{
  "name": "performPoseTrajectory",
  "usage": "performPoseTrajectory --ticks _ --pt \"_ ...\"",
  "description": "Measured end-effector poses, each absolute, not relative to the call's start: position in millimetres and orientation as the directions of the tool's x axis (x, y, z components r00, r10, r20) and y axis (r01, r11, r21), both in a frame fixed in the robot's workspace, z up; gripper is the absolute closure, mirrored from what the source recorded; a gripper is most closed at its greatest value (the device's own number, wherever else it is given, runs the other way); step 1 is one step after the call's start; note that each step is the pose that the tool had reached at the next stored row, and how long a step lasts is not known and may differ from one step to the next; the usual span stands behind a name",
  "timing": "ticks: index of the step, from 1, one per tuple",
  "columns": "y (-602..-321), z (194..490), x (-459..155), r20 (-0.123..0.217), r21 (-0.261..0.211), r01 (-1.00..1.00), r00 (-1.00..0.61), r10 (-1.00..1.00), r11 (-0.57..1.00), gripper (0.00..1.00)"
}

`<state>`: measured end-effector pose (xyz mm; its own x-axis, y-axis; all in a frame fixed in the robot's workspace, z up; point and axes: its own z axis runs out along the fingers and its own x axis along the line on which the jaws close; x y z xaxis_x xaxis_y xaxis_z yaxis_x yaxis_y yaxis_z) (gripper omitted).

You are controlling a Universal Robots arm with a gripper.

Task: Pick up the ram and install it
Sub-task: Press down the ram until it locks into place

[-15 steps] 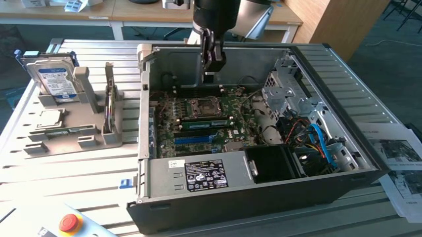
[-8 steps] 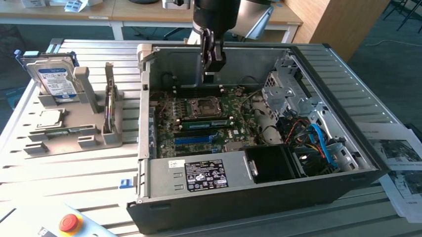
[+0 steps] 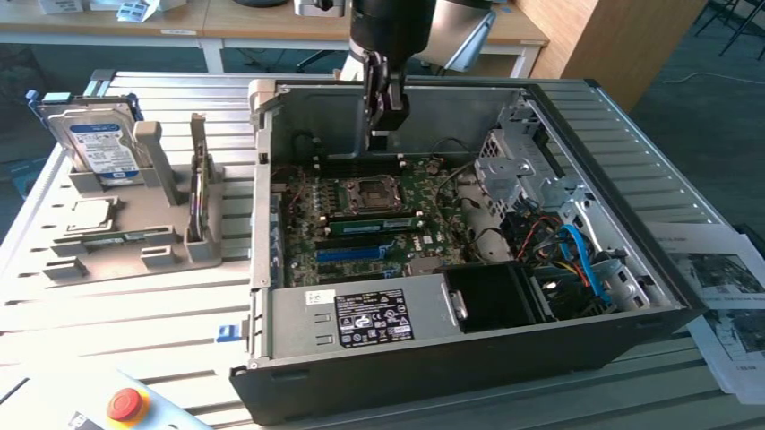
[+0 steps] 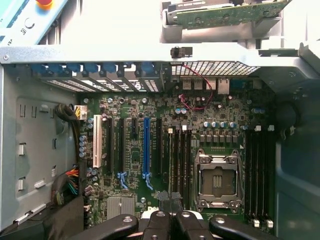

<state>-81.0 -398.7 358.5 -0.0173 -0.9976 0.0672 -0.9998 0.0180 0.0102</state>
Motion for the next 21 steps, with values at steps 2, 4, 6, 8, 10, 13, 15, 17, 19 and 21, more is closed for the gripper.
performPoseTrajectory --ticks 2,4,6,8,10,13,15,17,19,21 --pt "-398.8 358.2 -81.0 0.067 0.010 -1.000 -0.028 -0.997 0.029 0.90" --pt "-398.8 357.8 -81.0 0.067 0.010 -0.999 -0.045 -0.997 0.046 0.90" --pt "-398.7 357.2 -81.0 0.066 0.010 -0.998 -0.066 -0.996 0.067 0.90" --pt "-398.8 356.4 -81.0 0.066 0.010 -0.996 -0.092 -0.994 0.093 0.90" --pt "-398.8 355.8 -81.0 0.066 0.010 -0.993 -0.115 -0.991 0.116 0.90" --pt "-398.8 354.9 -81.0 0.062 0.008 -0.990 -0.137 -0.989 0.138 0.90" --pt "-398.7 354.4 -81.0 0.059 0.007 -0.988 -0.154 -0.986 0.155 0.90" --pt "-398.8 353.9 -81.0 0.057 0.006 -0.985 -0.174 -0.983 0.174 0.90" --pt "-398.8 353.3 -81.0 0.056 0.006 -0.980 -0.199 -0.978 0.200 0.90" --pt "-398.8 352.9 -81.0 0.054 0.007 -0.974 -0.227 -0.972 0.228 0.90"
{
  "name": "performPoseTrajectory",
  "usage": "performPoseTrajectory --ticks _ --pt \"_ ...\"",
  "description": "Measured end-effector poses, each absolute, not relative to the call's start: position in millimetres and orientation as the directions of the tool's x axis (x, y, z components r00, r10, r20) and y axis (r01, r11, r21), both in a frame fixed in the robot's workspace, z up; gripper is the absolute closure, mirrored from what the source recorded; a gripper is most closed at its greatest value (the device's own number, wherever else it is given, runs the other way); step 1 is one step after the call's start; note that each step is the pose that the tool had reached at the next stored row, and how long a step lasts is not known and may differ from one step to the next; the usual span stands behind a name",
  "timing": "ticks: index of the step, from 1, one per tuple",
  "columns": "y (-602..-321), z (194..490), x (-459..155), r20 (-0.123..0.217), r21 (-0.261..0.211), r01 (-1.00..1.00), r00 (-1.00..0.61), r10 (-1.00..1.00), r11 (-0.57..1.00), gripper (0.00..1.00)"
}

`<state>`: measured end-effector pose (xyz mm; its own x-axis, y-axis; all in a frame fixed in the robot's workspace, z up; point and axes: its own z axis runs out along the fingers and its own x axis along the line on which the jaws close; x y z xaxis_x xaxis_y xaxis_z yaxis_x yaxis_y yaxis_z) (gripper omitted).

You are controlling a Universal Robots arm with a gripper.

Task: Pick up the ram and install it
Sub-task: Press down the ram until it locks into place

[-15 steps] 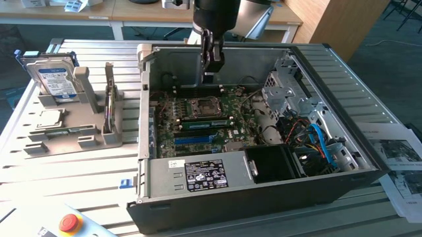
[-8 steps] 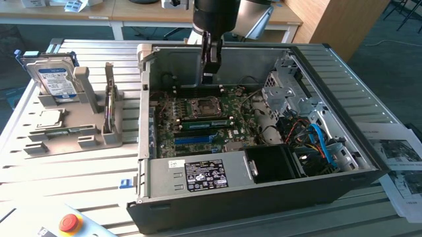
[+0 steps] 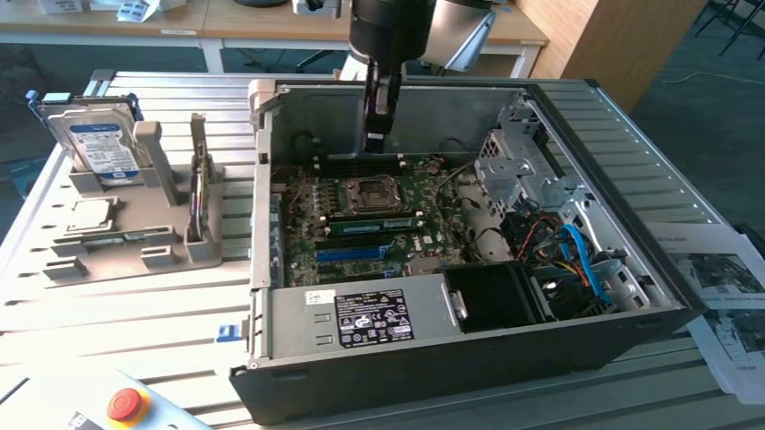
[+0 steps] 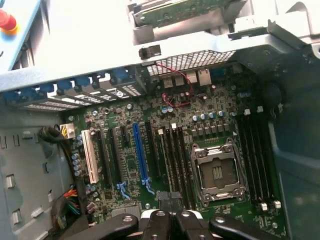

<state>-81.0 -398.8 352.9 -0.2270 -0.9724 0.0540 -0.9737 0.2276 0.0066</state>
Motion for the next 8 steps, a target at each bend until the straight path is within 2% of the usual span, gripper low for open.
performPoseTrajectory --ticks 8 --pt "-398.7 351.4 -81.0 0.041 0.005 -0.951 -0.309 -0.950 0.309 0.90"
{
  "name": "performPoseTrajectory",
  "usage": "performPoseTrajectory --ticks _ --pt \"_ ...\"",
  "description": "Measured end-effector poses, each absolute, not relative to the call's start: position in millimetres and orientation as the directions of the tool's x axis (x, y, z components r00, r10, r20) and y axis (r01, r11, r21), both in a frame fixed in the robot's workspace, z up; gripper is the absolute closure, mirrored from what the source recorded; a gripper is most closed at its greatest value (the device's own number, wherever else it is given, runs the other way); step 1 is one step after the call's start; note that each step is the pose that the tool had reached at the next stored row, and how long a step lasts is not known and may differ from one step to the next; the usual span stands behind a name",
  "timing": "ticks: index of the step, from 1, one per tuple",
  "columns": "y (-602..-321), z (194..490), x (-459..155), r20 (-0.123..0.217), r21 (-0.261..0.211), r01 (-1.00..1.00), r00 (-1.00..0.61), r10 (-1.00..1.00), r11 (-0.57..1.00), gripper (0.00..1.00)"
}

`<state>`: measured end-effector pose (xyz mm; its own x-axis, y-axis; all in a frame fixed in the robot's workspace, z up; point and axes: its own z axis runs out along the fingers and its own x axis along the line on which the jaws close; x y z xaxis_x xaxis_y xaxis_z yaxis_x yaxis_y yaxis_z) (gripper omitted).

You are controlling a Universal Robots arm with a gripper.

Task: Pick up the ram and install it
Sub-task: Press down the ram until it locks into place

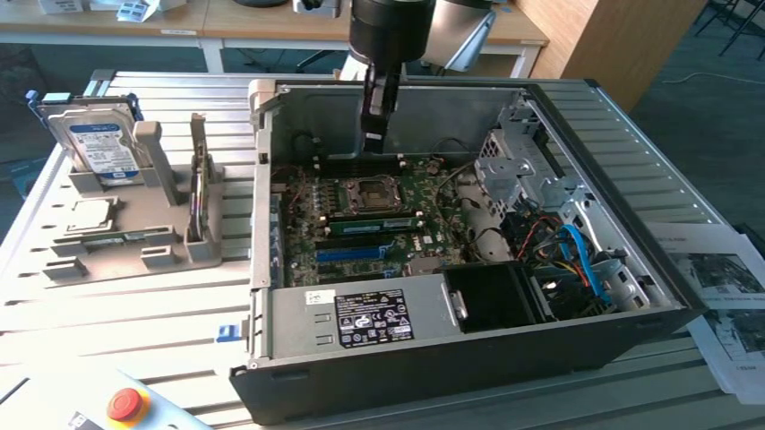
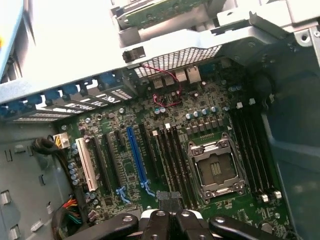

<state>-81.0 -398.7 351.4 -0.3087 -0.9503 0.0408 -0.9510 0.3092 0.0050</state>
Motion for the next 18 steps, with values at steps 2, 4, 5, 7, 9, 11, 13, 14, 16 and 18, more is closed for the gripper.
performPoseTrajectory --ticks 2,4,5,7,9,11,13,14,16,18 --pt "-398.7 351.0 -81.0 0.037 0.005 -0.944 -0.328 -0.944 0.328 0.90" --pt "-398.8 350.7 -81.0 0.035 0.005 -0.937 -0.349 -0.936 0.350 0.90" --pt "-398.7 350.5 -81.0 0.033 0.005 -0.933 -0.361 -0.932 0.361 0.90" --pt "-398.8 349.8 -81.0 0.030 0.005 -0.920 -0.392 -0.920 0.392 0.90" --pt "-398.7 349.2 -81.0 0.026 0.005 -0.905 -0.425 -0.905 0.425 0.90" --pt "-398.8 348.8 -81.0 0.024 0.006 -0.895 -0.446 -0.895 0.446 0.90" --pt "-398.7 348.3 -81.0 0.021 0.006 -0.884 -0.467 -0.884 0.467 0.90" --pt "-398.7 348.1 -81.0 0.020 0.007 -0.878 -0.478 -0.878 0.478 0.90" --pt "-398.8 347.6 -81.0 0.018 0.007 -0.866 -0.500 -0.866 0.500 0.90" --pt "-398.8 347.2 -81.0 0.016 0.008 -0.854 -0.520 -0.854 0.521 0.90"
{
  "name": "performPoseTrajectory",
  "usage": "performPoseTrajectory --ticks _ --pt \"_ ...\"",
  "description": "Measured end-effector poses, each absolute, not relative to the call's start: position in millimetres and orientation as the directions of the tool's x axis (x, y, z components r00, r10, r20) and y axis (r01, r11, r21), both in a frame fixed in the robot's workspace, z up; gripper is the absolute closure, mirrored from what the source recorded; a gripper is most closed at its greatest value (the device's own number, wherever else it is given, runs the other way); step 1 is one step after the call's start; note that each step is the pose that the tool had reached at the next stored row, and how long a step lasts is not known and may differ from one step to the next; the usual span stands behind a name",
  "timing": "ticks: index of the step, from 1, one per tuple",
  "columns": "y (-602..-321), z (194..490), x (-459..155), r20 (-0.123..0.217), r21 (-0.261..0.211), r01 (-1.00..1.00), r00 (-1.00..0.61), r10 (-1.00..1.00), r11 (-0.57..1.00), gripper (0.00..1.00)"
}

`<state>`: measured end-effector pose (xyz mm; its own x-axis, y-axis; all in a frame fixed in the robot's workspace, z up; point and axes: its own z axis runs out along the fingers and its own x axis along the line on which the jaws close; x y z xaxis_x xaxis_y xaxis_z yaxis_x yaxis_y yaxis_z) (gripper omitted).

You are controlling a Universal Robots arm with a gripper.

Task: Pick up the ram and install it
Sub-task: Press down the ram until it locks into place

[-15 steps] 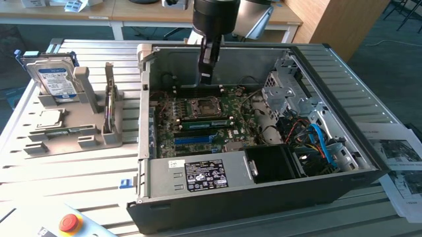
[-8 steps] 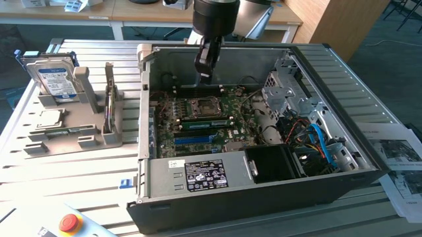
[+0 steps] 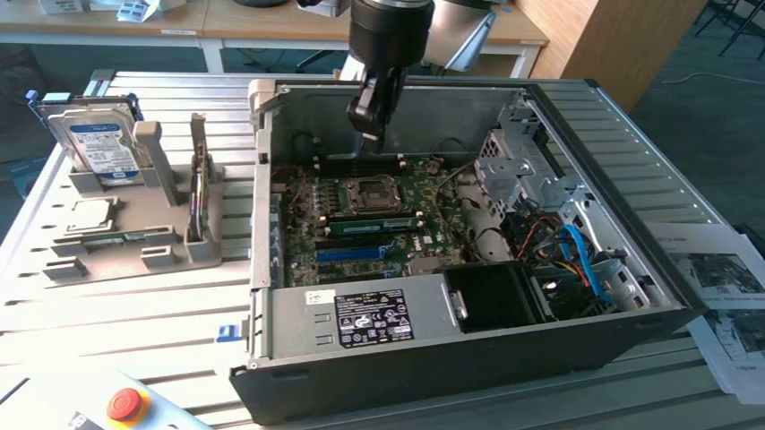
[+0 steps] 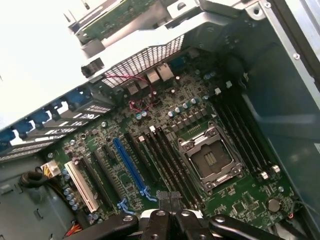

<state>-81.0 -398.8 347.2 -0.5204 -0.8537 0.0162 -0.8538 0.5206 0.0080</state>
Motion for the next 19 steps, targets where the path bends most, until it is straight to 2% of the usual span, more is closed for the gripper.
performPoseTrajectory --ticks 19 --pt "-398.8 342.2 -81.0 0.002 0.015 -0.701 -0.713 -0.701 0.713 0.90"
